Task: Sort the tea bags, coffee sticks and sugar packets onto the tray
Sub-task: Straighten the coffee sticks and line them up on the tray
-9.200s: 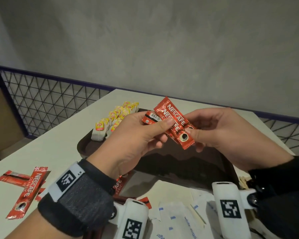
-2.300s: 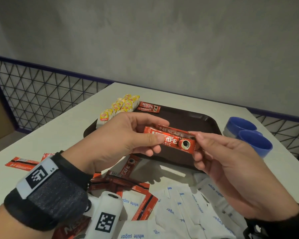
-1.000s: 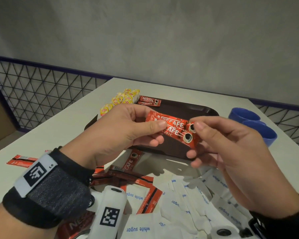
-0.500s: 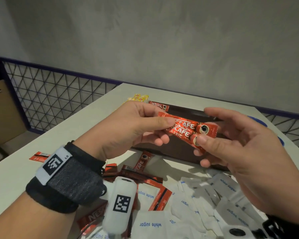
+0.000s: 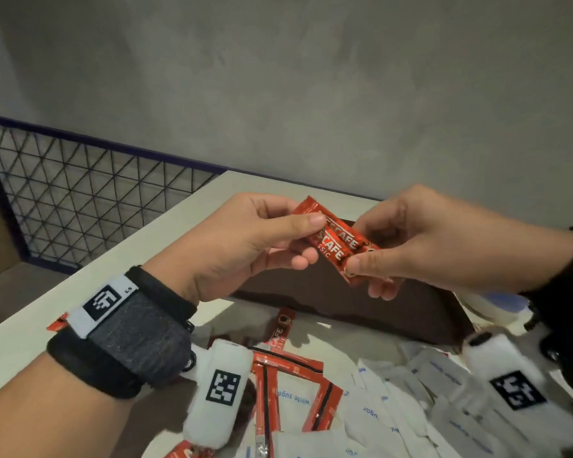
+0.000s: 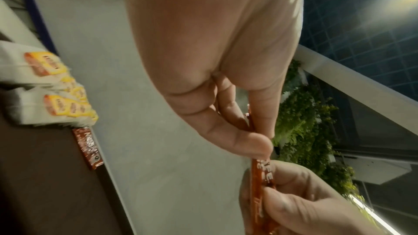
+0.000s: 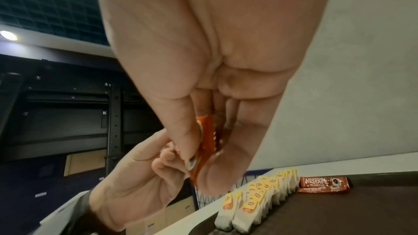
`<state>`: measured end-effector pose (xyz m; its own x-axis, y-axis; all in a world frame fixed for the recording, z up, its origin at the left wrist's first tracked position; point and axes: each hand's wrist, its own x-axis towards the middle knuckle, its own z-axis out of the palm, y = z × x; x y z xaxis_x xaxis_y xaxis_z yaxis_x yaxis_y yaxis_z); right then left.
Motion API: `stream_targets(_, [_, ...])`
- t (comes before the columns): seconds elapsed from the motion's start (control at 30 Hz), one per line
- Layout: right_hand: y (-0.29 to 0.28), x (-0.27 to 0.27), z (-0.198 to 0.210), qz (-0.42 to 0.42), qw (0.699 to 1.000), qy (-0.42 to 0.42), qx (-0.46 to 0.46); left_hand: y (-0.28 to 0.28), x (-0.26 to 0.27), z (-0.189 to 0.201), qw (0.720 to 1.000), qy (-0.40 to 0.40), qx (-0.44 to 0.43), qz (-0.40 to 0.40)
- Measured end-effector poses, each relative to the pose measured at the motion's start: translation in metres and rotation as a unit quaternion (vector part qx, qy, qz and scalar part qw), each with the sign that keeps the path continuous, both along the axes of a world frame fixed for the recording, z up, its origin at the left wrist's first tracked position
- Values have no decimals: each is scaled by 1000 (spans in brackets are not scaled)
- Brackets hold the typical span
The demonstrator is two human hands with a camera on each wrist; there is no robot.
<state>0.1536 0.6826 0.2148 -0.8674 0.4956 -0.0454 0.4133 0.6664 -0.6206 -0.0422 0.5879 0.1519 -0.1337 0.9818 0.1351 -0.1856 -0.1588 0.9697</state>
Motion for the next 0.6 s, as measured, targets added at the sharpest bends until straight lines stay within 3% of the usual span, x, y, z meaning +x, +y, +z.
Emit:
stream_targets(0.1, [30, -33, 0, 7, 999, -27, -27, 2, -10, -5, 996, -60, 1, 64])
stream_targets(0.2, [82, -73, -4, -42, 998, -45, 18, 0, -24, -4, 971, -162, 4, 176])
stream_targets(0.27, [117, -98, -15, -78, 992, -76, 58, -2, -32, -5, 956, -204, 14, 210])
stream_targets(0.43, [176, -135, -60, -126, 958, -220, 136, 0, -42, -10, 954, -208, 8, 213])
stream_targets(0.6, [197, -155, -74, -147, 955, -230, 114, 6, -48, -16, 953, -203, -1, 227])
